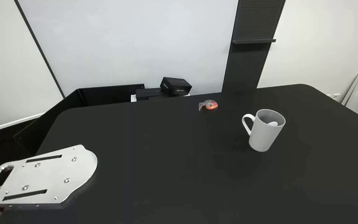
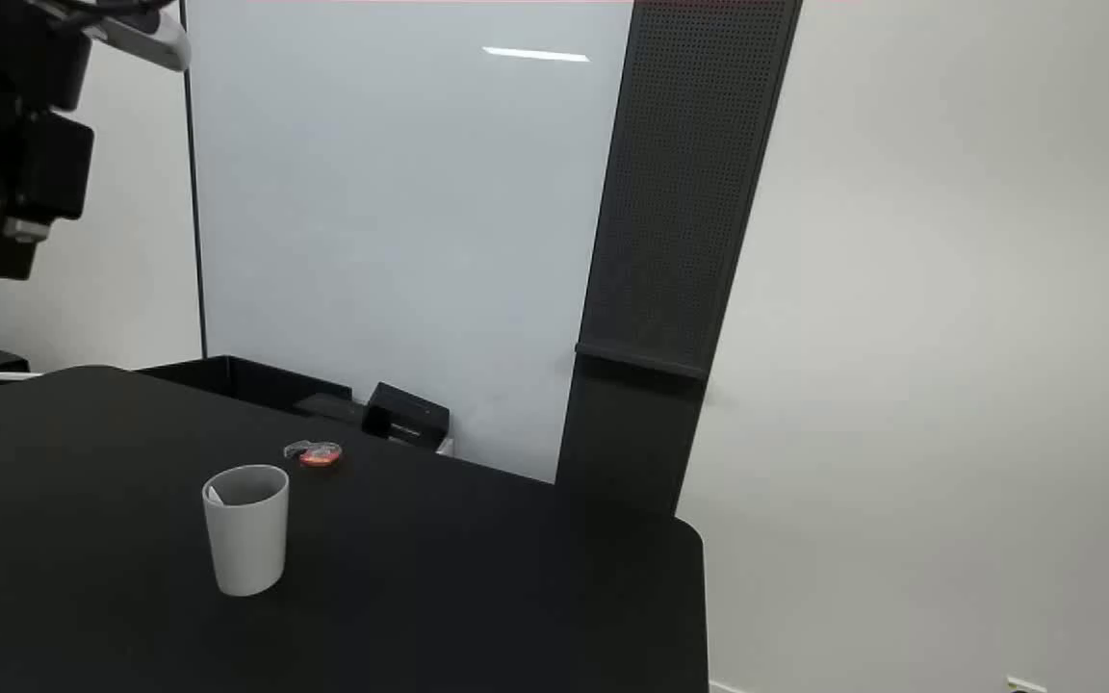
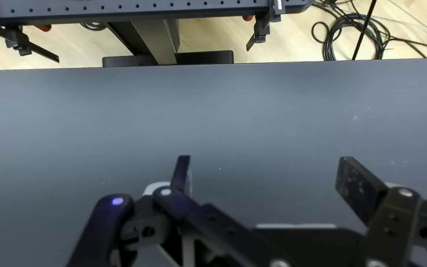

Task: Remove the white spoon from the grey mug

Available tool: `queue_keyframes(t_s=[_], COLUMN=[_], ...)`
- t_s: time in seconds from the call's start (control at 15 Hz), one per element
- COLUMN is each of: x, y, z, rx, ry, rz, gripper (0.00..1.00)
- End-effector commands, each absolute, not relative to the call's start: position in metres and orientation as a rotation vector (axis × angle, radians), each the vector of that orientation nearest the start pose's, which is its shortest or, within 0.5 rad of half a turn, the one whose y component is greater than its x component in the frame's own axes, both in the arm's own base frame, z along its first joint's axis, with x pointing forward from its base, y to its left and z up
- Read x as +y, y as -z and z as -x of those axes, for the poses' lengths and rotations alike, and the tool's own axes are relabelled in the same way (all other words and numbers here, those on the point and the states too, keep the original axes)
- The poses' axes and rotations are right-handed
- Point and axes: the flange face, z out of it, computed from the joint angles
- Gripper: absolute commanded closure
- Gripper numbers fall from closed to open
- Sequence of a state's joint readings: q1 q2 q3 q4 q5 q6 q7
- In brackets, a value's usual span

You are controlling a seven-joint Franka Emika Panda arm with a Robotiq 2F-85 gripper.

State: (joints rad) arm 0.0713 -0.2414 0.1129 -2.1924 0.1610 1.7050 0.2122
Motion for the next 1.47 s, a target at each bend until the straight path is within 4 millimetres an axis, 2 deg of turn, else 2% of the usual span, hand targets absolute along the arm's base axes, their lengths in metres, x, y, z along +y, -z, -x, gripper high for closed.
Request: queue_keyframes(t_s=[0.0, 0.87, 1.07, 1.4], x=[0.100, 0.099, 0.100, 0.100], y=[-0.469, -0.467, -0.456, -0.417], z=[-0.441, -0.444, -0.457, -0.503], rx=[0.115, 0.091, -0.075, -0.561], ry=[-0.406, -0.405, -0.356, -0.241], rz=[3.034, 3.041, 3.100, 3.140], gripper=[0.00, 0.00, 0.00, 0.00])
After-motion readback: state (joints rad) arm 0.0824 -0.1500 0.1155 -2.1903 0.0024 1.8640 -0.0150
